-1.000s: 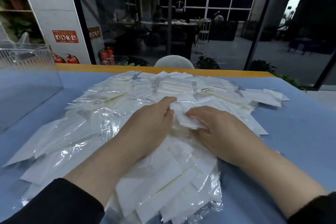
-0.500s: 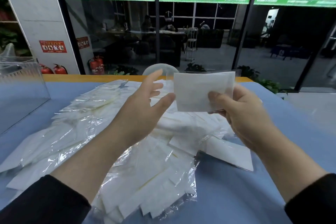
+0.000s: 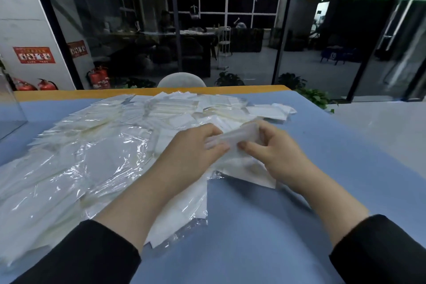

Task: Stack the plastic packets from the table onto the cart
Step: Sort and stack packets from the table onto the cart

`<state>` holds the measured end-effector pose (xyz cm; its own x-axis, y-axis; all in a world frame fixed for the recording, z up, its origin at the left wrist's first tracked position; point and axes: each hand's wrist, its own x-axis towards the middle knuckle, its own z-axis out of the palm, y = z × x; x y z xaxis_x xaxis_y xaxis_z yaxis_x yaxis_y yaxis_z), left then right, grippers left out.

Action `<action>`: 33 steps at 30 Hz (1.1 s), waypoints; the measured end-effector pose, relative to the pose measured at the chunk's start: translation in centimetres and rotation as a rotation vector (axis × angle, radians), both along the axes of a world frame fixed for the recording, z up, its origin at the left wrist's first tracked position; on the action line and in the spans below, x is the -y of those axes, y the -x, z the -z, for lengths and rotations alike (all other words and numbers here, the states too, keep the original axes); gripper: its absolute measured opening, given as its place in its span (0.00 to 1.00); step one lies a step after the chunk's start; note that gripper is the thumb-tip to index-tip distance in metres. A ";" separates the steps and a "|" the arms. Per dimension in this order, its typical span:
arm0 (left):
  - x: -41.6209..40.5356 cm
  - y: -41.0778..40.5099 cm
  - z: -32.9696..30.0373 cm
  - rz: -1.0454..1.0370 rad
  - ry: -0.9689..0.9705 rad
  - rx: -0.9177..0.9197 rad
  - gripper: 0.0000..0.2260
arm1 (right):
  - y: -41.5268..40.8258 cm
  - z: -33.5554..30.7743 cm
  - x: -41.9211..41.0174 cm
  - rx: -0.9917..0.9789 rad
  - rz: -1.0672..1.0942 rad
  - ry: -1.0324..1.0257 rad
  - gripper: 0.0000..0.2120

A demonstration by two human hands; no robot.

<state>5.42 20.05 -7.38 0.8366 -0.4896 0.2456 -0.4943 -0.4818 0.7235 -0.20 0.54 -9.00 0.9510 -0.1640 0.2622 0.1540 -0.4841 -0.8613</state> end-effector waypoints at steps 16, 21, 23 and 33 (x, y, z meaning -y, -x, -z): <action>-1.8 -1.2 -0.8 -0.313 0.326 0.153 0.09 | 3.3 -0.8 1.2 -0.389 0.071 0.848 0.13; -2.0 -1.4 -0.8 -0.330 0.352 0.158 0.05 | 2.8 -0.4 1.6 -0.360 0.137 0.745 0.06; -2.1 -1.6 -0.7 -0.333 0.350 0.161 0.03 | 2.7 -0.3 1.7 -0.384 0.186 0.643 0.13; -2.0 -1.7 -0.3 -0.280 0.338 0.155 0.03 | 1.8 -0.7 2.3 -0.544 0.162 0.537 0.22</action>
